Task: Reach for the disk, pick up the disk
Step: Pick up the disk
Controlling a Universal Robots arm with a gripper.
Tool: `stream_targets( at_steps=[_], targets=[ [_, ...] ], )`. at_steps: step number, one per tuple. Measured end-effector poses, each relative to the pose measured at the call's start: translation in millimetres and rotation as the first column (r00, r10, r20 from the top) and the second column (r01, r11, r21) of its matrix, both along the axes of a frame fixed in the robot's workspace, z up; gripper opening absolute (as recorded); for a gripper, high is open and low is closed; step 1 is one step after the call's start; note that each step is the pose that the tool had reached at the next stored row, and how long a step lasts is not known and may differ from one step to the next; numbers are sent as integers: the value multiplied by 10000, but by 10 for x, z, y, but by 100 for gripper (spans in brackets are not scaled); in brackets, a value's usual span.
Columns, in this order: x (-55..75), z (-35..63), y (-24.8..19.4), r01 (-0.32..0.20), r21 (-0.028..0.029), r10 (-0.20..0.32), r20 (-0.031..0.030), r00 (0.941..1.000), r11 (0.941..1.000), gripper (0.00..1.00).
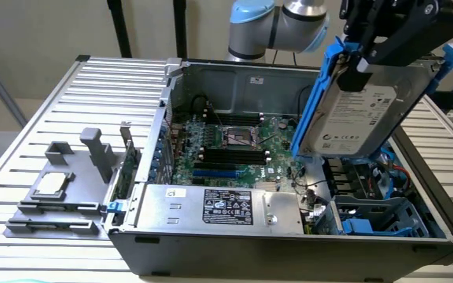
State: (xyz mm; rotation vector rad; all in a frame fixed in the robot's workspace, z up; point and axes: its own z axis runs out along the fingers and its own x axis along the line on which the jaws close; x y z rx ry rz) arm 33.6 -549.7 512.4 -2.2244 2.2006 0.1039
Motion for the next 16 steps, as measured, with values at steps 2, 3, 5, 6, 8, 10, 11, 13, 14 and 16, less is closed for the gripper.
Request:
stream_targets(
  at_steps=[2,3,5,6,8,10,11,13,14,16],
  targets=[
    [62,0,-39,2,6,-2,1,10000,10000,33],
    [94,0,-59,1,9,-1,1,10000,10000,33],
    [157,0,-99,0,15,0,1,10000,10000,33],
    [189,0,-120,1,18,-1,2,10000,10000,33],
    [250,0,-160,1,23,-1,2,10000,10000,33],
    [313,0,-201,0,29,0,3,10000,10000,33],
    [344,0,-222,1,32,-1,3,10000,10000,33],
    [406,0,-262,1,37,-1,3,10000,10000,33],
    [436,0,-282,1,41,-1,4,10000,10000,33],
    [496,0,-321,0,46,0,5,10000,10000,33]
  ],
)
